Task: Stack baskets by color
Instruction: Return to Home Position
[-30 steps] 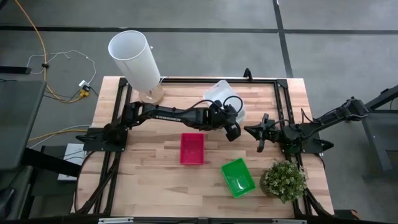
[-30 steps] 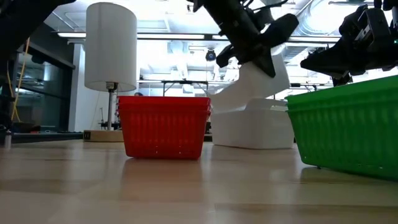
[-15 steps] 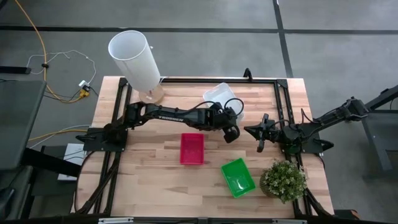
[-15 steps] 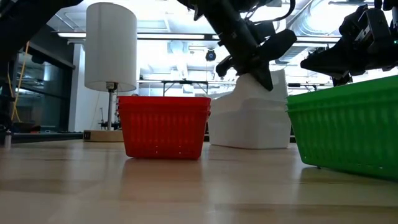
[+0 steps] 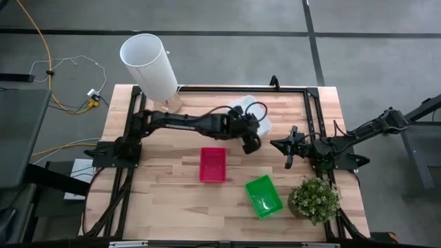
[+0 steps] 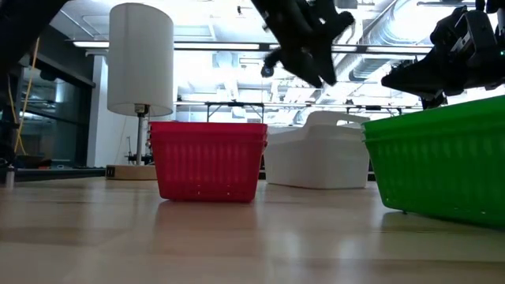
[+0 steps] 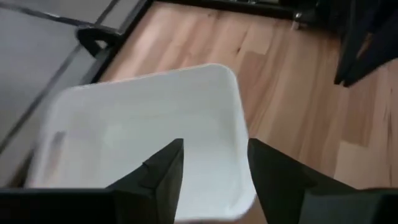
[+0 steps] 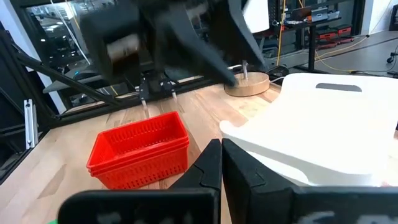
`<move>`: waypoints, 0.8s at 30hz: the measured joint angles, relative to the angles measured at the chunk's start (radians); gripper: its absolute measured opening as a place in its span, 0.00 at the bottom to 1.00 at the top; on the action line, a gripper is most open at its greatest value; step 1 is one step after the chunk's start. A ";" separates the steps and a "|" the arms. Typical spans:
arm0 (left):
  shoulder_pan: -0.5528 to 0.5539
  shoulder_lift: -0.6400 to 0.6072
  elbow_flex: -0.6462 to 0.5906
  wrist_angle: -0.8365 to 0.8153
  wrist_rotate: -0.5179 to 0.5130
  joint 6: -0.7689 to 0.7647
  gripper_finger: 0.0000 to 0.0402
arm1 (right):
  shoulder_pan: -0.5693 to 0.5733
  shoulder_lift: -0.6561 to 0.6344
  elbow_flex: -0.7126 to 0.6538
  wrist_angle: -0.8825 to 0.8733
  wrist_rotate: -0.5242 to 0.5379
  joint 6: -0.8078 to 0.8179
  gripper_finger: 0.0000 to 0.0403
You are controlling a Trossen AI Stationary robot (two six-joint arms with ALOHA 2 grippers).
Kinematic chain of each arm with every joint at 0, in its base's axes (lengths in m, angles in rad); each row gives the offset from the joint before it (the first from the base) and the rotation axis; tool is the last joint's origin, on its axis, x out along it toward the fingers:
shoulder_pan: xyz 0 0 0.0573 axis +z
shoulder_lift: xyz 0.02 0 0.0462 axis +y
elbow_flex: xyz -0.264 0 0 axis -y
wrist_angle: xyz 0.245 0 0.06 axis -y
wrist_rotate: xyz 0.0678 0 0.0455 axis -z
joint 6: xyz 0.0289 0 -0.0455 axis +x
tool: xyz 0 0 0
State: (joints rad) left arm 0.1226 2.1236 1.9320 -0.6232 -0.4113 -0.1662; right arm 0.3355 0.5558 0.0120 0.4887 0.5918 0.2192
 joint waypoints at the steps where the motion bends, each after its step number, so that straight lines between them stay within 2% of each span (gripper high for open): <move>1: 0.000 -0.020 0.000 -0.024 -0.004 0.012 0.42 | 0.000 0.001 0.000 0.001 0.000 0.000 0.00; 7: -0.009 -0.206 -0.039 -0.228 -0.052 0.024 0.40 | 0.000 0.000 0.000 0.001 -0.001 -0.002 0.00; 12: -0.039 -0.411 -0.172 -0.234 -0.135 -0.010 0.30 | 0.000 0.000 0.000 -0.008 -0.001 0.008 0.00; 16: -0.091 -0.585 -0.361 -0.150 -0.235 -0.013 0.15 | 0.000 0.000 0.000 -0.002 -0.001 0.008 0.00; 19: -0.134 -0.725 -0.540 -0.034 -0.271 0.002 0.03 | 0.000 0.000 0.000 0.002 -0.001 0.008 0.00; 24: -0.213 -0.947 -0.875 0.290 -0.286 0.055 0.02 | 0.000 -0.001 0.000 0.011 -0.027 0.000 0.00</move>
State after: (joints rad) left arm -0.0907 1.1769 1.0573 -0.3336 -0.6973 -0.1117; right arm 0.3355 0.5552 0.0124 0.4999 0.5651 0.2195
